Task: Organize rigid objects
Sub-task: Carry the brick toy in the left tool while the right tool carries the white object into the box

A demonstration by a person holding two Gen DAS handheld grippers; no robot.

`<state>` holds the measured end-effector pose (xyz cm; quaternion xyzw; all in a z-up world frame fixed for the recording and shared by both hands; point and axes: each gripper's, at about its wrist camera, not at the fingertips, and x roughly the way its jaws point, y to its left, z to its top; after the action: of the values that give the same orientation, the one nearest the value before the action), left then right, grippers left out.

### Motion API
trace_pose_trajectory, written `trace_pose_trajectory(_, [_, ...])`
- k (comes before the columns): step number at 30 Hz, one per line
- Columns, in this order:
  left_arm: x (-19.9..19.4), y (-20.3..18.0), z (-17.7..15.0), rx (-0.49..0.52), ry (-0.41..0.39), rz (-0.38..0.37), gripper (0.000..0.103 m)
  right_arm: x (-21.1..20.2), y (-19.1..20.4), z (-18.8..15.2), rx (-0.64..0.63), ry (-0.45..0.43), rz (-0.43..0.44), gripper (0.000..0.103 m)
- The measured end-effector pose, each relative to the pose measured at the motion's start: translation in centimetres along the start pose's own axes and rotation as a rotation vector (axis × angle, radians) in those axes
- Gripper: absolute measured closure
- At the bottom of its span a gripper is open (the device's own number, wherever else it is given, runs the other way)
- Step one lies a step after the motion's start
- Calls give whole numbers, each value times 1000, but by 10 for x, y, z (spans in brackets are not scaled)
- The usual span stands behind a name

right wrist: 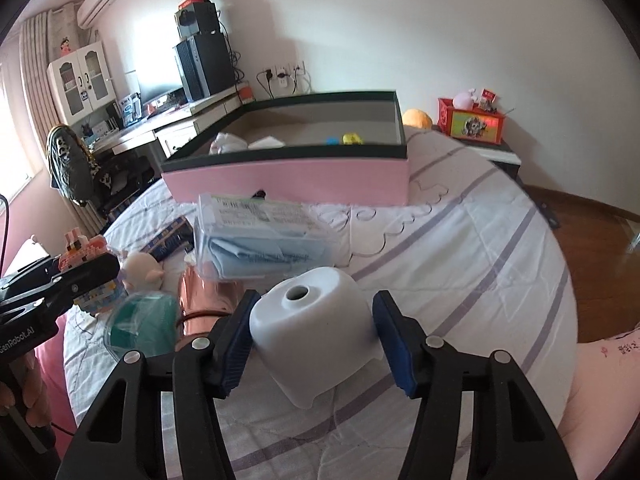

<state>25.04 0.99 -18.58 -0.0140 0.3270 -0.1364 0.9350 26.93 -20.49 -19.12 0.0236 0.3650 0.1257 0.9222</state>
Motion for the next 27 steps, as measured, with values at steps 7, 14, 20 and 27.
trace_pose_trajectory(7, [-15, -4, 17, 21, -43, -6, 61, -19, 6, 21, -26, -60, 2, 44])
trace_pose_trajectory(14, [-12, -15, 61, 95, -91, -17, 61, -22, 12, 57, -67, -108, 42, 44])
trace_pose_trajectory(20, [22, -19, 117, 152, -86, -18, 61, -4, 15, 107, -119, -134, 35, 44])
trace_pose_trajectory(27, [96, -1, 174, 161, 6, 2, 61, 57, 6, 165, -133, -73, 27, 44])
